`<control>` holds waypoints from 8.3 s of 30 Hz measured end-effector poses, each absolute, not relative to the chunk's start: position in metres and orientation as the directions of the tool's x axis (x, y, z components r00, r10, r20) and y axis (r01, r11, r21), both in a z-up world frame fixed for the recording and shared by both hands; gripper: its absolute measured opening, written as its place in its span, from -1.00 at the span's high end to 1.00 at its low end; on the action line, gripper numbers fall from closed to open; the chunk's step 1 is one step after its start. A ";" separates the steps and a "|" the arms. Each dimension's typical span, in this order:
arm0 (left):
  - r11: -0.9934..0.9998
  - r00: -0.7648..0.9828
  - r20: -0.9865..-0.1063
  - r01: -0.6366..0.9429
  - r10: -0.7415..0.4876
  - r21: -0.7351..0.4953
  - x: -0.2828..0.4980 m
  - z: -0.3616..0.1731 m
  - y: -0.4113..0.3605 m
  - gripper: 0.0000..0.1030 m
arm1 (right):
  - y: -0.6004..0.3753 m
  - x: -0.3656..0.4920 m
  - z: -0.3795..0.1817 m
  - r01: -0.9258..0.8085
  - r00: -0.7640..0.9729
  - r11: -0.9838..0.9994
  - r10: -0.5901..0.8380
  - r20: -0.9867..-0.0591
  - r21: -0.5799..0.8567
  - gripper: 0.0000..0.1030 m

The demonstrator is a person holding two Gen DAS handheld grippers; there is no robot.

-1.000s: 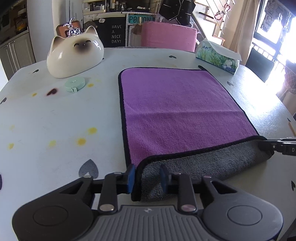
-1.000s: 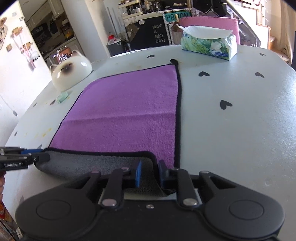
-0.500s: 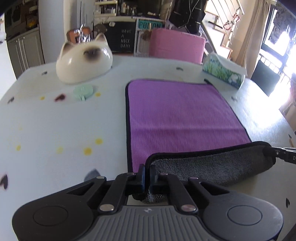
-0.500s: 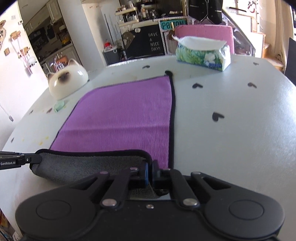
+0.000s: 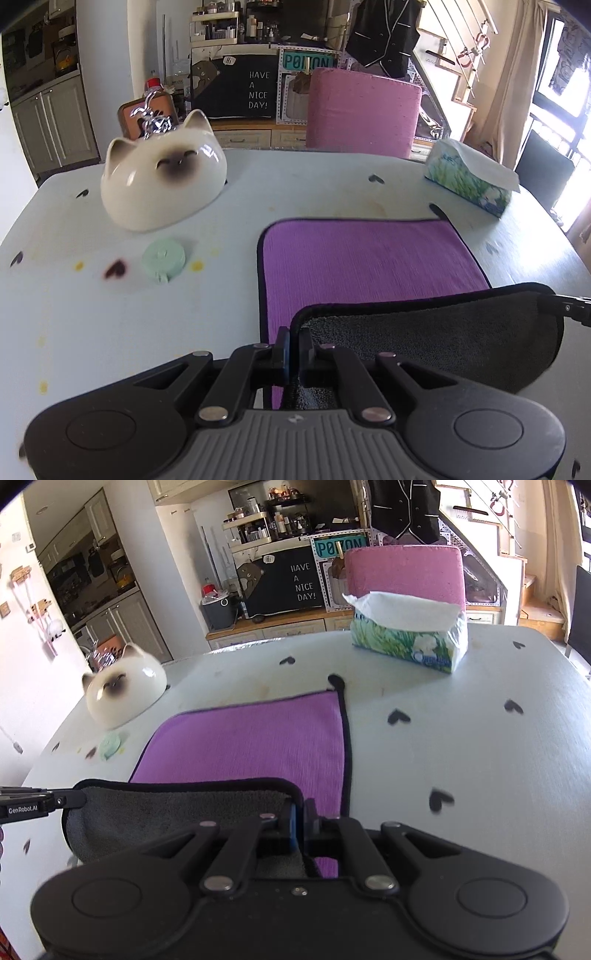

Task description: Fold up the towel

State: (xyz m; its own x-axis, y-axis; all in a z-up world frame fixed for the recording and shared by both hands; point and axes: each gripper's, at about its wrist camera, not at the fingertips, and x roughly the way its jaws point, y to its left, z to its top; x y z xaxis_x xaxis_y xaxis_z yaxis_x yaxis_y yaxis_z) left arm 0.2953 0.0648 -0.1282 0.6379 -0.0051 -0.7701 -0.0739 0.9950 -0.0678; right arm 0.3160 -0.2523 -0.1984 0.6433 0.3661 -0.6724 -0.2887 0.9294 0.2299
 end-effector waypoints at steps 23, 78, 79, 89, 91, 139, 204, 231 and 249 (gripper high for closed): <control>0.988 0.622 -0.782 -0.146 0.051 -0.051 0.430 -0.140 0.085 0.90 | -0.224 0.459 -0.201 -0.235 0.626 0.939 0.345 -0.700 0.252 0.92; 0.990 0.517 -0.849 -0.132 0.113 0.051 0.475 -0.178 0.093 0.15 | -0.193 0.508 -0.240 -0.151 0.596 0.985 0.157 -0.788 0.082 -0.05; 0.990 0.515 -0.850 -0.133 0.111 0.048 0.474 -0.178 0.094 0.12 | -0.194 0.506 -0.239 -0.154 0.610 0.986 0.142 -0.779 0.059 -0.02; 0.991 0.530 -0.847 -0.132 0.041 -0.035 0.455 -0.158 0.096 -0.59 | -0.210 0.497 -0.228 -0.153 0.603 0.982 0.179 -0.777 0.108 -0.28; 0.991 0.541 -0.841 -0.126 0.027 -0.049 0.448 -0.149 0.093 -0.66 | -0.209 0.491 -0.221 -0.156 0.613 0.980 0.191 -0.767 0.120 -0.46; 0.998 0.735 -0.678 -0.055 0.013 -0.041 0.118 0.003 0.014 -1.00 | -0.268 0.149 -0.060 -0.312 0.769 0.946 0.309 -0.559 0.094 -0.99; 0.998 0.777 -0.628 -0.004 -0.040 -0.069 -0.023 -0.009 -0.005 -1.00 | -0.291 -0.020 -0.072 -0.350 0.809 0.934 0.338 -0.481 0.069 -0.99; 0.997 0.779 -0.626 -0.009 -0.038 -0.072 -0.024 -0.009 -0.004 -1.00 | -0.290 -0.021 -0.072 -0.352 0.809 0.933 0.340 -0.479 0.069 -0.99; 0.997 0.779 -0.626 -0.009 -0.037 -0.071 -0.023 -0.009 -0.004 -1.00 | -0.289 -0.021 -0.072 -0.353 0.809 0.933 0.341 -0.479 0.068 -0.99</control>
State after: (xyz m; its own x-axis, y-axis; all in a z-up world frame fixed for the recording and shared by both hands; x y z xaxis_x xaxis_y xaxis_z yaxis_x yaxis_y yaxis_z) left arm -0.0235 -0.0044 -0.0092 0.7791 -0.0373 -0.6258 -0.0094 0.9974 -0.0712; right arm -0.0210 -0.2892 -0.0721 0.8089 0.3410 -0.4790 -0.3532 0.9331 0.0679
